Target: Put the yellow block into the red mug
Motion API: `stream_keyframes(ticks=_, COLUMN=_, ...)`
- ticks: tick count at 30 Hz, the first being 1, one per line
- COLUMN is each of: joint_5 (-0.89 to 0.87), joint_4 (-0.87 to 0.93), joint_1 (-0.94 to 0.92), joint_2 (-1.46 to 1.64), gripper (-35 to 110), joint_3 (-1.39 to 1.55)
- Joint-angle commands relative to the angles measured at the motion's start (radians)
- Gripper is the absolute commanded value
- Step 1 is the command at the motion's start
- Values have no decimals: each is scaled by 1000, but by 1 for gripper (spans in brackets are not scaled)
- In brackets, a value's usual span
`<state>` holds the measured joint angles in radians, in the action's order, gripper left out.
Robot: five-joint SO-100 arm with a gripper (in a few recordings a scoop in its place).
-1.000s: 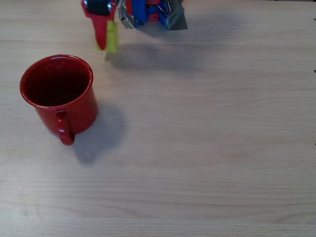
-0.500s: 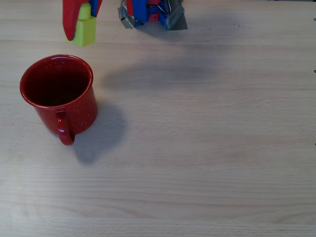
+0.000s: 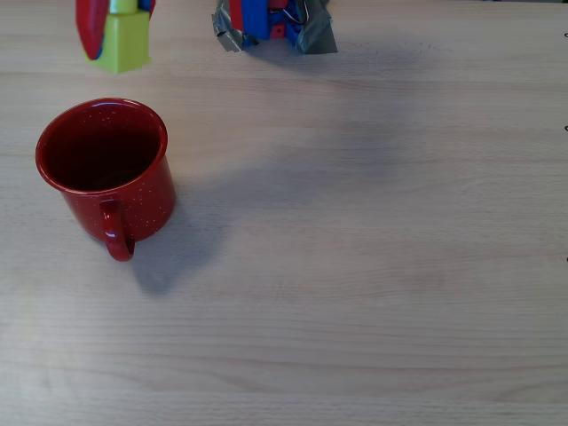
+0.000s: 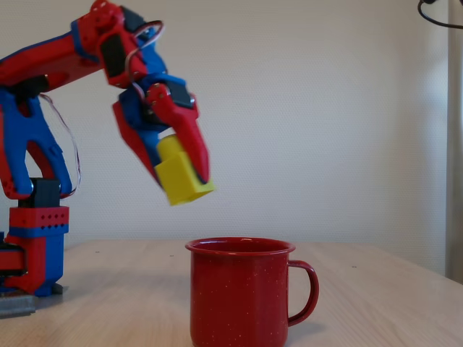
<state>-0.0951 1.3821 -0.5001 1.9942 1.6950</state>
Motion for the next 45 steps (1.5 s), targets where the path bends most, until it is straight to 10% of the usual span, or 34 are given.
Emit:
stream_keyframes(ticks=1, joint_5=-35, joint_4=28, joint_1=9, joint_2=-44, gripper=0, joint_3=-164)
stream_keyframes(ticks=45, joint_5=-29, joint_4=-178, joint_1=31, joint_2=-468, gripper=0, joint_3=-264)
